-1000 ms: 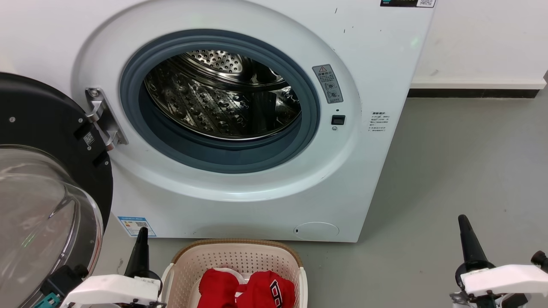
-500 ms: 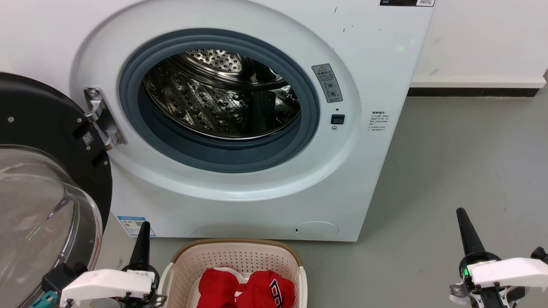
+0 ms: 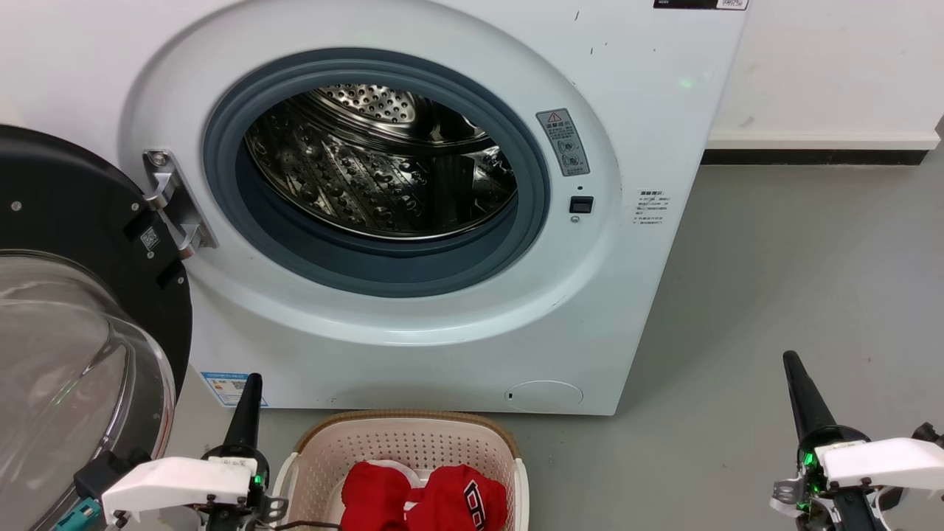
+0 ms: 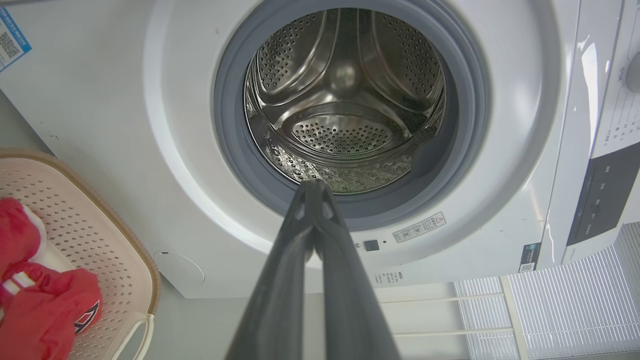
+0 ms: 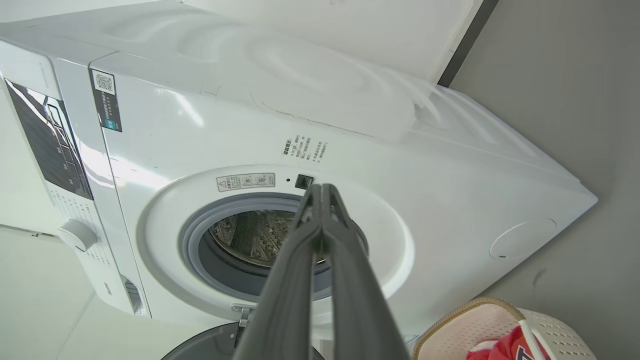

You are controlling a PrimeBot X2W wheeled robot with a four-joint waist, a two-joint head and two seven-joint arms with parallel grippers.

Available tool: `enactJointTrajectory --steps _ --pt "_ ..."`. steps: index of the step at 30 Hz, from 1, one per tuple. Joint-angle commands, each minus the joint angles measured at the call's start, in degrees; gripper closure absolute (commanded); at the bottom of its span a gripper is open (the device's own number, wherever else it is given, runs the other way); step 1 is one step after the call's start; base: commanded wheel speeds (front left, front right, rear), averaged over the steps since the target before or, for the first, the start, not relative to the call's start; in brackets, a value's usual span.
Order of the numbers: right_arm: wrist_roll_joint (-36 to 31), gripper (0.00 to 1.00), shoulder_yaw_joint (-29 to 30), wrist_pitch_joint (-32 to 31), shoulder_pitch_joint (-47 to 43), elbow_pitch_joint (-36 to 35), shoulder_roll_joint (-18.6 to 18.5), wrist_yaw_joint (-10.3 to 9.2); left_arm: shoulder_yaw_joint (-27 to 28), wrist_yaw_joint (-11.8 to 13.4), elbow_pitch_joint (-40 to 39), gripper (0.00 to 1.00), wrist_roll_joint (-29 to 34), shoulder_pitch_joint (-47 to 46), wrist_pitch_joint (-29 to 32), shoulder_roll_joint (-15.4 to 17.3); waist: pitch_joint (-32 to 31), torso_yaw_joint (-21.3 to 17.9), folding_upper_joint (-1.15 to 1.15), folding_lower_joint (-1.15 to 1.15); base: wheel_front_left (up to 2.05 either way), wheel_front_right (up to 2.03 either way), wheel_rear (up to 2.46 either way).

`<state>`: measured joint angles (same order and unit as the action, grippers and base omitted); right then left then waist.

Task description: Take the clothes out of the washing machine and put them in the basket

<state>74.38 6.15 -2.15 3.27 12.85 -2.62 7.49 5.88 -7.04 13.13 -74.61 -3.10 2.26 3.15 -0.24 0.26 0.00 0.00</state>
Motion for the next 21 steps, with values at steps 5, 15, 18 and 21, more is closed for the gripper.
enactJointTrajectory --steps 5,15,18,21 --pt "3.3 1.0 0.1 -0.8 1.5 0.0 -0.3 0.01 0.3 -0.3 0.0 1.0 -3.2 -1.5 0.8 0.0 0.1 0.0 0.0 0.0 0.0 0.0 0.0" --pt "8.1 1.0 0.2 -2.0 2.1 0.5 -0.3 0.01 0.5 -0.4 0.3 1.0 -8.0 -2.3 2.0 -0.1 0.2 -0.1 0.0 0.0 0.0 0.0 0.0" --pt "9.5 1.0 0.2 -2.4 2.2 0.6 -0.4 0.01 0.5 -0.4 0.4 1.0 -9.3 -2.3 2.3 -0.1 0.2 -0.1 0.0 0.0 0.0 0.0 0.0" --pt "10.8 1.0 0.3 -2.7 2.4 0.7 -0.4 0.0 0.5 -0.4 0.5 1.0 -10.6 -2.5 2.6 -0.2 0.2 -0.1 0.0 0.0 0.0 0.0 0.0"
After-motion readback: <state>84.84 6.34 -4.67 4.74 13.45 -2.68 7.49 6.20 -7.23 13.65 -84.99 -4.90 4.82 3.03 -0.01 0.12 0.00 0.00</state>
